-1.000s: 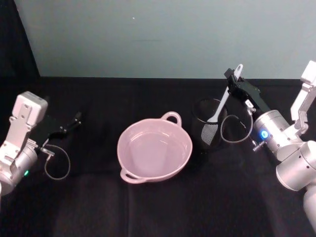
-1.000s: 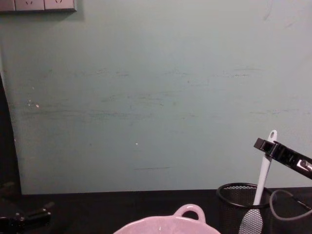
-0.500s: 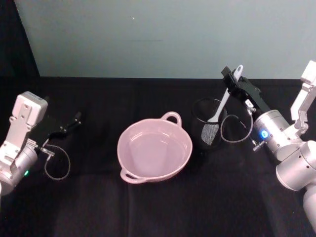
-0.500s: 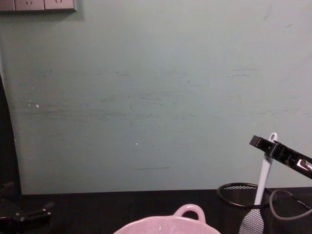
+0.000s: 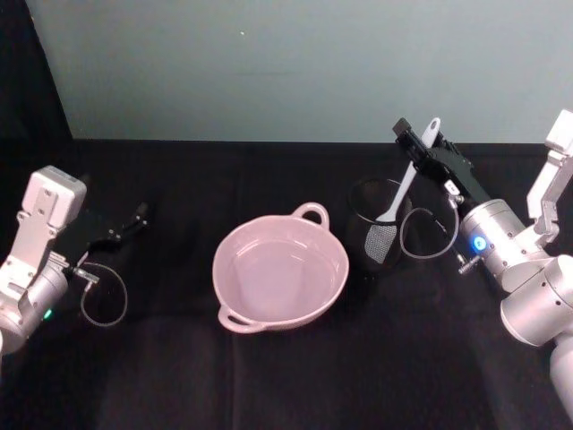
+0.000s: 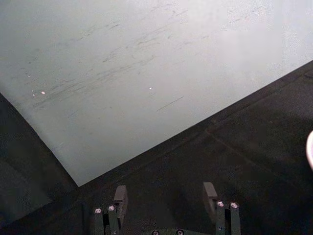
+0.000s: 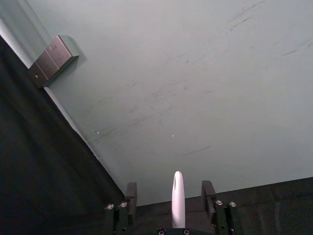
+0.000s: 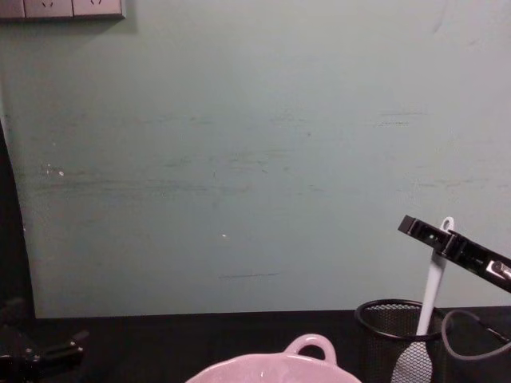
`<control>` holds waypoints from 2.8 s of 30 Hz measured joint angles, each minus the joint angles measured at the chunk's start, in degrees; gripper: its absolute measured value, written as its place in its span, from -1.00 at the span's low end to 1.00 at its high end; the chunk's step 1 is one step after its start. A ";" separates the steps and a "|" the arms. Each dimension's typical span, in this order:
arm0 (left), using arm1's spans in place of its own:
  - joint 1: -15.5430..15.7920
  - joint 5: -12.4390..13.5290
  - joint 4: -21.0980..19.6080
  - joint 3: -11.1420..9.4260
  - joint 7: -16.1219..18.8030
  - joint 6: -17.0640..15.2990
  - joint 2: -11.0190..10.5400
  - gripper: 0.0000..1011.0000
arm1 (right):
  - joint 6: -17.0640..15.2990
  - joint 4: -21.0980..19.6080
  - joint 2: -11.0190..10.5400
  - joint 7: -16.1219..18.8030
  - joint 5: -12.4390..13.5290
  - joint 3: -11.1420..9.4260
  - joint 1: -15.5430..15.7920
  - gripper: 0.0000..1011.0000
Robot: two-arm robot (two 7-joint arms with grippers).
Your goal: Use the one hand to pick up the spoon and stir the clear water in the bowl.
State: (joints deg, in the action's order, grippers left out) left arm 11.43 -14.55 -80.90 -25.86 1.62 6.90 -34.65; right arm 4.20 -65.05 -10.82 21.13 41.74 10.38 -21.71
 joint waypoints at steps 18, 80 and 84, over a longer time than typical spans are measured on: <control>0.00 0.00 0.00 -0.01 0.00 0.00 0.00 1.00 | 0.70 -4.56 -2.49 -1.93 -4.10 -0.35 3.17 0.98; 0.00 0.00 0.00 0.00 0.00 0.00 0.00 1.00 | 15.90 8.70 -4.75 -13.17 -26.01 -7.22 0.42 0.98; 0.00 0.00 0.00 0.00 0.00 0.00 0.00 1.00 | 16.82 11.12 -4.28 -12.74 -26.41 -7.62 -0.64 0.98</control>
State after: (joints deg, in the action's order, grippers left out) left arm 11.43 -14.55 -80.90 -25.86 1.62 6.91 -34.65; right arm 21.02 -53.93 -15.09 8.39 15.33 2.76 -22.36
